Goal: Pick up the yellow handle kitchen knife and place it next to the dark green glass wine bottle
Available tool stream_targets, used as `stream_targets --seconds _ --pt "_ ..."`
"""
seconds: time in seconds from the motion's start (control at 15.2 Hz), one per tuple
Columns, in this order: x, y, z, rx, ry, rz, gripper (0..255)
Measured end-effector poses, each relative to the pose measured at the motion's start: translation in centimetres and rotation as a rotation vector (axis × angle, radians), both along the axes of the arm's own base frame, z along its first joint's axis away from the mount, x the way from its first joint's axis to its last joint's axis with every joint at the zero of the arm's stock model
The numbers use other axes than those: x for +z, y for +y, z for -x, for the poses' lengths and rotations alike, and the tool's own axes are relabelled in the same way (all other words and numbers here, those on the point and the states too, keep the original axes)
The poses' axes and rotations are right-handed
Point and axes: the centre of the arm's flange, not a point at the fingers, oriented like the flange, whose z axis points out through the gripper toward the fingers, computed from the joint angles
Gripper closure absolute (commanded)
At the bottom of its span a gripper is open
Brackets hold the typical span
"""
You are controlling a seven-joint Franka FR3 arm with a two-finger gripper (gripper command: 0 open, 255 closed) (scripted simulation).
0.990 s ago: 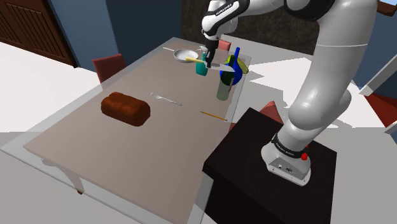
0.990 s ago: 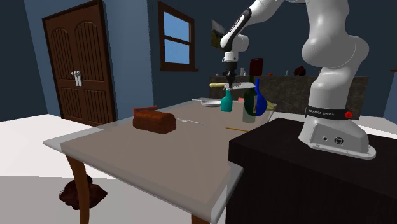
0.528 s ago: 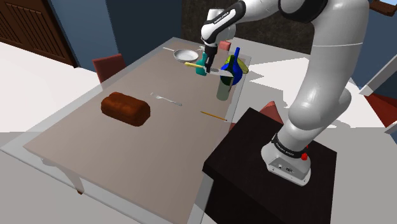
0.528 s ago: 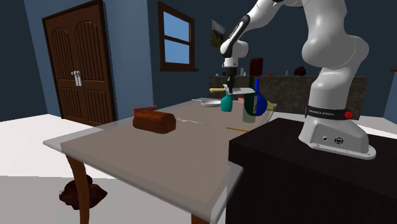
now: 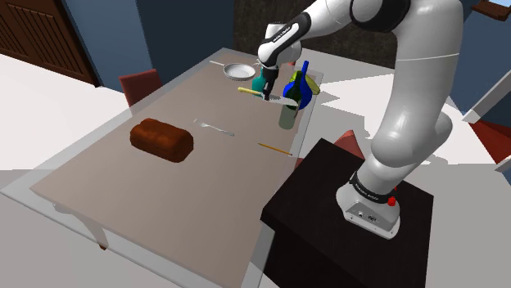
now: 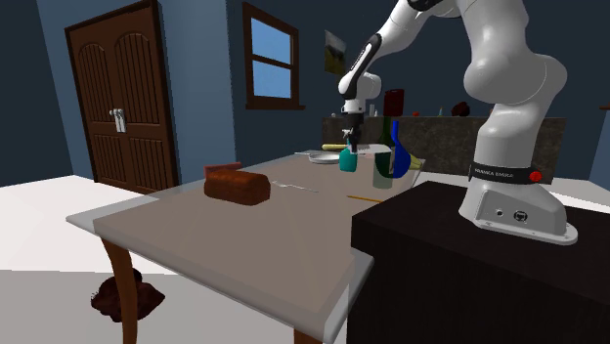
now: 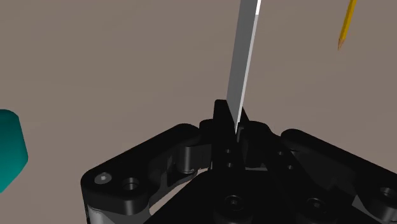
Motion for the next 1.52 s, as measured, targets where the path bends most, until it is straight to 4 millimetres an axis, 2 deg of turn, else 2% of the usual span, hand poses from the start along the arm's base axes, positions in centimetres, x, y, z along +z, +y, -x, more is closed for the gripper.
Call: stream_targets --seconds 1.52 --pt "-12.2 0.3 -0.1 0.0 0.0 0.0 255"
